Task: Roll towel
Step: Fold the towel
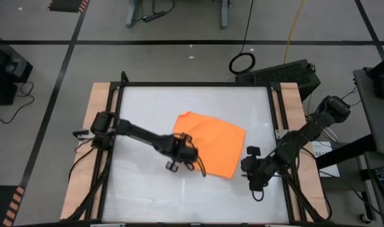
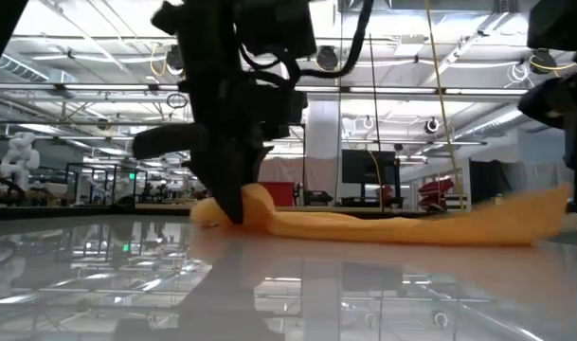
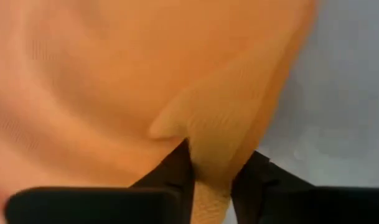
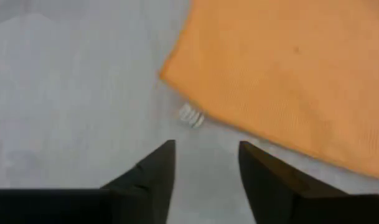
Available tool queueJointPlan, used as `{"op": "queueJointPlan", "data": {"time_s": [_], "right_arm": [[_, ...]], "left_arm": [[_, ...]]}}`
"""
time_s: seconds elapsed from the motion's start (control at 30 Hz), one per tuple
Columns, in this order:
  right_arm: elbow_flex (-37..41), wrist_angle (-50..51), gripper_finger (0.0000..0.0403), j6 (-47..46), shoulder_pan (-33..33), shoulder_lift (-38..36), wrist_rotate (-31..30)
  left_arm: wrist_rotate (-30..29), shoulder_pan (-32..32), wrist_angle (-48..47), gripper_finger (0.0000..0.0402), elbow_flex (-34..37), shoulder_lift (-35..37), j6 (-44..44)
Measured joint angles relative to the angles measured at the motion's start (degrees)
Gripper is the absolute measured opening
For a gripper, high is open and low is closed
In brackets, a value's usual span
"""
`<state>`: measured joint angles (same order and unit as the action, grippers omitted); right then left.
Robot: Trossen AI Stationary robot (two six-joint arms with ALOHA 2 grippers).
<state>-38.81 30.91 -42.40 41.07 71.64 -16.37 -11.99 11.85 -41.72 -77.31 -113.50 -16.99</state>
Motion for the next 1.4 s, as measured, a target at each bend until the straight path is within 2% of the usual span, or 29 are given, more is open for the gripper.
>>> {"op": "queueJointPlan", "data": {"time_s": [0.1,0.2,0.3,0.43,0.53,0.63,0.77,0.87,0.97,1.07,1.27,1.4], "right_arm": [[-0.2,-0.3,0.0200,-1.6,0.9,0.7,-8.2],[-0.2,-1.3,0.0206,-2.5,0.3,1.0,-18.9],[-0.2,-3.6,0.0201,0.9,-1.8,2.4,-21.3],[-0.2,-6.9,0.0188,5.0,-5.3,5.9,-20.3],[-0.2,-9.2,0.0178,7.8,-7.5,9.0,-16.6],[-0.2,-10.9,0.0167,9.1,-9.0,12.6,-12.5],[-0.2,-11.1,0.0153,9.5,-9.7,16.0,-6.4],[-0.2,-10.8,0.0144,8.9,-9.5,16.4,-3.0],[-0.2,-10.6,0.0137,7.7,-8.9,16.3,0.3],[-0.2,-10.1,0.0133,6.7,-8.2,16.1,2.9],[-0.2,-9.7,0.0132,5.2,-7.1,16.1,2.9],[-0.3,-9.0,0.0132,4.7,-6.5,16.1,2.9]], "left_arm": [[-0.4,2.7,1.0,0.0120,0.0,-0.5,0.2],[-2.7,4.4,0.7,0.0139,0.0,-0.3,1.3],[-3.7,5.4,-1.1,0.0150,0.0,0.9,3.6],[-3.8,6.6,-4.1,0.0155,-0.1,2.3,7.2],[-4.0,7.4,-8.1,0.0156,-0.1,3.4,8.6],[-8.3,7.9,-12.4,0.0156,-0.1,4.5,9.8],[-17.7,6.6,-13.8,0.0156,-0.1,5.9,10.7],[-19.6,3.9,-12.0,0.0156,-0.1,5.9,9.6],[-18.9,0.0,-9.6,0.0156,0.0,5.9,7.4],[-15.7,-4.5,-1.5,0.0156,2.0,5.9,4.4],[-4.6,-12.4,9.1,0.0156,5.8,4.8,0.0],[-1.7,-15.8,12.7,0.0156,8.0,3.6,-1.4]]}}
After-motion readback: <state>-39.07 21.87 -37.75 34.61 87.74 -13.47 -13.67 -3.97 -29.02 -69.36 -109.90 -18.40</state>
